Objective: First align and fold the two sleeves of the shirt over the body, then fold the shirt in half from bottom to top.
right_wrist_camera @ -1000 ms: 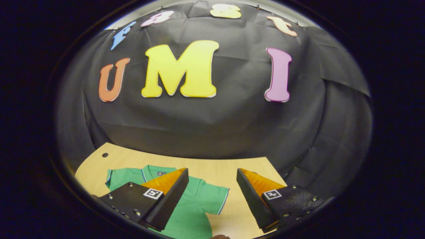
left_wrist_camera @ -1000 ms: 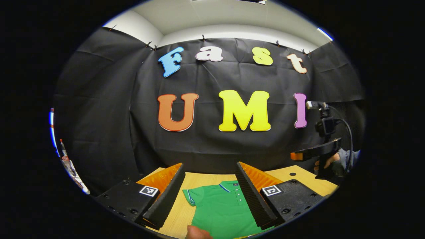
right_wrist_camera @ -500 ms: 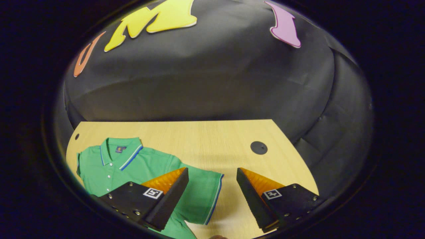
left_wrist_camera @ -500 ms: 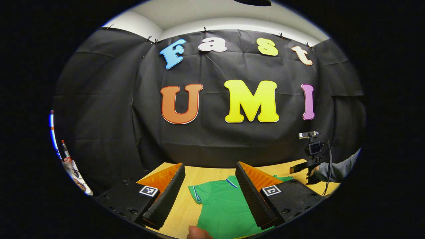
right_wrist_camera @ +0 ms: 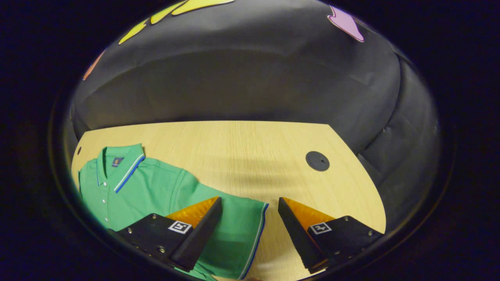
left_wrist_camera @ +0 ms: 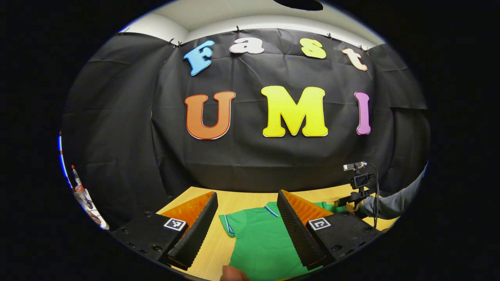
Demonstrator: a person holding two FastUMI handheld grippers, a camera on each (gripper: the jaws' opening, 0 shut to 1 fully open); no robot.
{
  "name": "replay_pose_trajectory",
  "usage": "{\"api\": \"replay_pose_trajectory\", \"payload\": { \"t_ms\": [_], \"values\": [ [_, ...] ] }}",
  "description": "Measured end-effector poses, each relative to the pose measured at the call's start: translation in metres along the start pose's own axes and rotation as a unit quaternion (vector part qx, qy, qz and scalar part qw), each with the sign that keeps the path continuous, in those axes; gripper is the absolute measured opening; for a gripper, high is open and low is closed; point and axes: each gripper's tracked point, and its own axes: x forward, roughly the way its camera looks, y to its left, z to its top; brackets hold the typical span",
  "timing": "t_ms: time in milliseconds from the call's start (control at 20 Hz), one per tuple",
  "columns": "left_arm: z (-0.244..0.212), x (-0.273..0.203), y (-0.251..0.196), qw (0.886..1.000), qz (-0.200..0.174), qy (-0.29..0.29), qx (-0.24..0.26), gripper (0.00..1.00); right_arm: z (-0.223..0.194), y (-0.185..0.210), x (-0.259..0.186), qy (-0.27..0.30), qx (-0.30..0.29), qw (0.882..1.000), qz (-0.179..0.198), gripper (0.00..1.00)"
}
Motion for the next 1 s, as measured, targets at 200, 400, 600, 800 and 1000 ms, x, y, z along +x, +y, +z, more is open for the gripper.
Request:
{"api": "replay_pose_trajectory", "payload": {
  "t_ms": [200,400,600,800,1000],
  "values": [
    [-0.006,0.000,-0.003,1.000,-0.001,0.010,-0.007,0.98,-0.005,0.005,0.005,0.003,0.031,0.999,0.019,0.96],
    [-0.011,-0.002,0.000,1.000,0.005,0.018,-0.010,0.98,-0.007,0.006,0.002,0.012,0.052,0.998,0.028,0.68],
    [-0.012,-0.002,0.005,1.000,0.013,0.020,-0.006,0.98,-0.006,0.010,-0.001,0.009,0.020,1.000,0.015,0.03],
    [-0.011,-0.004,0.009,1.000,0.018,0.018,-0.002,0.98,-0.004,0.013,-0.002,0.008,0.025,0.999,0.023,0.00],
    [-0.013,-0.005,0.012,0.999,0.024,0.022,0.000,0.98,-0.003,0.014,-0.004,0.004,0.025,0.999,0.029,0.01]
  ]
}}
